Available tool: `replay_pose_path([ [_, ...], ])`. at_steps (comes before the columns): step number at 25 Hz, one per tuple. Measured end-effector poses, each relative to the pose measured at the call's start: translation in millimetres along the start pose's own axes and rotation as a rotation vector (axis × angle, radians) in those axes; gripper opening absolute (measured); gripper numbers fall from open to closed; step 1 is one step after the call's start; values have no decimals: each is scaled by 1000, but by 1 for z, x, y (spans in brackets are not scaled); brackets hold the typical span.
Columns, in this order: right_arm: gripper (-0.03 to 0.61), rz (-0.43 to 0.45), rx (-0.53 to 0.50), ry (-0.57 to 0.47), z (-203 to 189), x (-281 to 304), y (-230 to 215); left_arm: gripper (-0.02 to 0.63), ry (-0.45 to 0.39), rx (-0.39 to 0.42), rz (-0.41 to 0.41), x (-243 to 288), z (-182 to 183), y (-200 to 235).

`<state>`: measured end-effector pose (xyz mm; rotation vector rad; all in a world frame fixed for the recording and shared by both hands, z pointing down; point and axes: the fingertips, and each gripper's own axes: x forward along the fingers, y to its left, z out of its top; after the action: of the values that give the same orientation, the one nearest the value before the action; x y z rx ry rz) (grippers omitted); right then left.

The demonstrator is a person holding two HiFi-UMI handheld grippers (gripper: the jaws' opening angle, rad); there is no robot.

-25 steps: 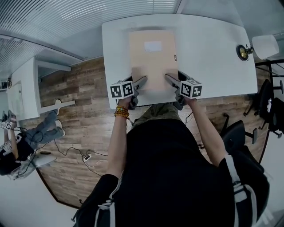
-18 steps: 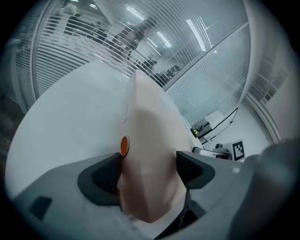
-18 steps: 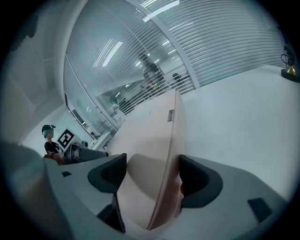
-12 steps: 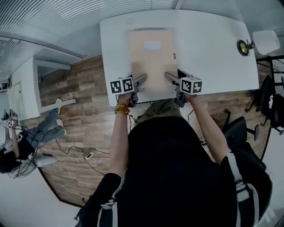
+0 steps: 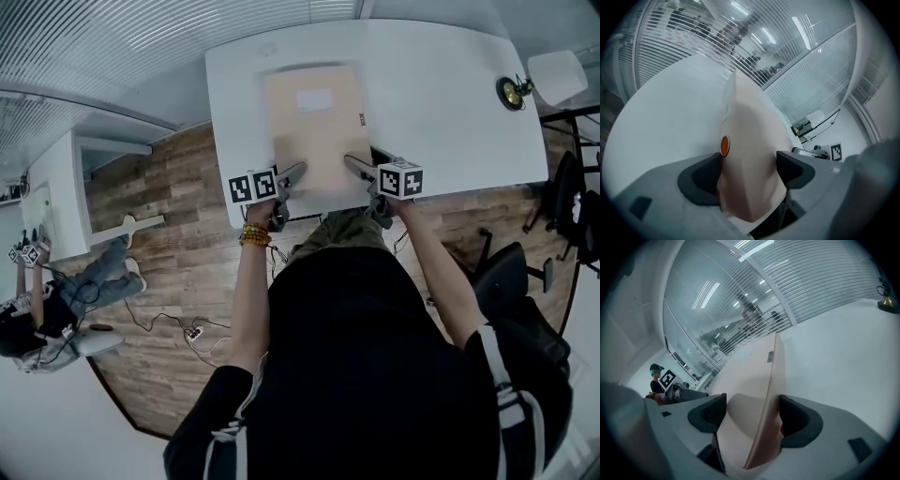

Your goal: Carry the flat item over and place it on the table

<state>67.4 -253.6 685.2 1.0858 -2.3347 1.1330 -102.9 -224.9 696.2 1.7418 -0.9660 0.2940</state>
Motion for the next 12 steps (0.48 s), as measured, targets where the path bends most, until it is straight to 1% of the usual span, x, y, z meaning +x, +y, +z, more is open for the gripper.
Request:
replay_pose_path([
  [5,327,7,7,8,-4,-3,4,367,-1,-21,-23,-1,-6,1],
  [12,327,12,9,17,-10,-5,9,367,11,-26,-29,-5,-13,3],
])
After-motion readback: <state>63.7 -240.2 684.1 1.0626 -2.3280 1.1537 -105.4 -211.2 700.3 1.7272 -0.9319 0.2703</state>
